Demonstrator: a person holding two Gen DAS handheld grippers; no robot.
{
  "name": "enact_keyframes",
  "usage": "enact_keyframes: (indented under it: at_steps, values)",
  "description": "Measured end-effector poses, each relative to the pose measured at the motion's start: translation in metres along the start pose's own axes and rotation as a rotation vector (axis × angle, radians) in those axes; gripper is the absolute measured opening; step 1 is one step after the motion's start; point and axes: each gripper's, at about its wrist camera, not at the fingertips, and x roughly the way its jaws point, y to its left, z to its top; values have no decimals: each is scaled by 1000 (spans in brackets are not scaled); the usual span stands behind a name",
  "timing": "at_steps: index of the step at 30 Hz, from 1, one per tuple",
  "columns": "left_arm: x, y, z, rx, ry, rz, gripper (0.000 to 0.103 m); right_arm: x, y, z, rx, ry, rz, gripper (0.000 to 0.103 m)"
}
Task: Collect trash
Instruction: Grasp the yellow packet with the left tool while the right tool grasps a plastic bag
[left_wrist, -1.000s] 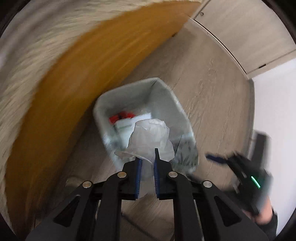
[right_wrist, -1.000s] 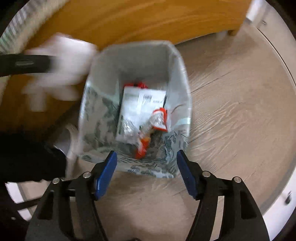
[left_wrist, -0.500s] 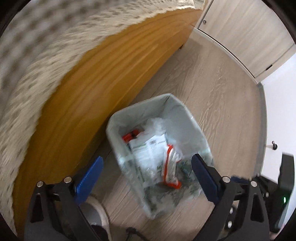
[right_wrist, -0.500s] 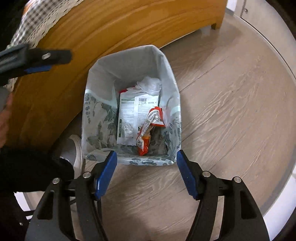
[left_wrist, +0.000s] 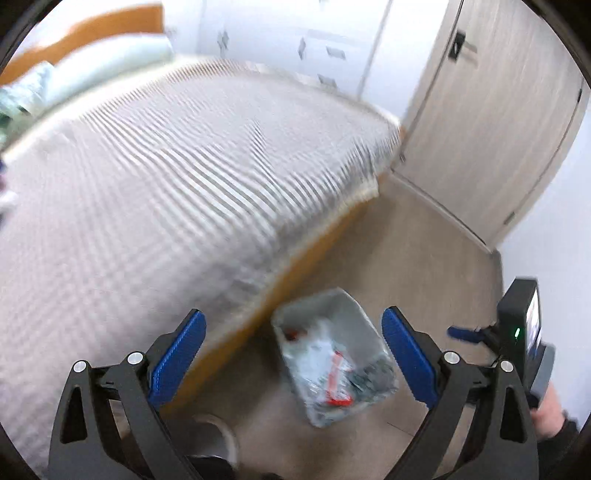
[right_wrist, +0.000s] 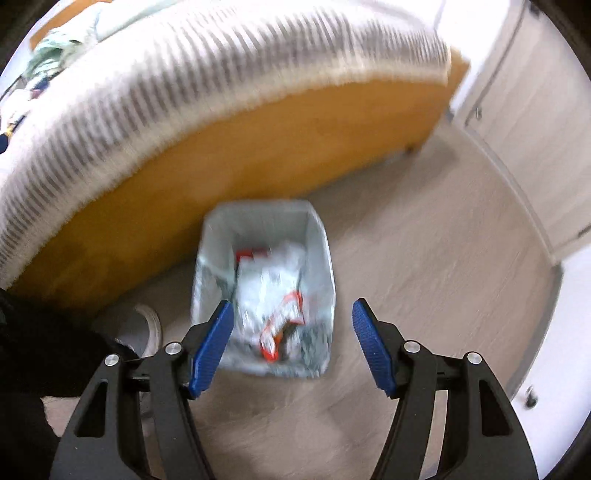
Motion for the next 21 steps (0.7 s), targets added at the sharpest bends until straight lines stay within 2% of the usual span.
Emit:
enact_keyframes:
  at_steps: [4, 5, 9, 10, 13, 15, 18, 21]
  values:
    - [-74, 45, 0, -37, -144, 66, 95, -50, 40, 29, -60, -137, 27, 64]
    - [-89, 56, 0, -59, -172, 78, 95, -66, 60, 38, -86, -185, 42, 64]
    - [-142, 115, -7, -176, -297, 125, 96, -99, 115, 59, -154, -286, 98, 65]
    - [-153, 131, -10, -208, -323, 145, 96, -105, 133, 65, -170, -300, 123, 68]
    - [-168, 180, -27, -303, -378, 203, 96, -111, 179, 79, -225, -319, 158, 69]
    - [-176, 225, -43, -438, -406, 255, 96, -112, 207, 83, -269, -326, 167, 69]
    - [-180, 282, -67, -616, -425, 257, 96, -103, 247, 92, -326, -312, 176, 69]
    - [-173, 322, -84, -713, -415, 284, 96, -100, 288, 97, -384, -299, 185, 69]
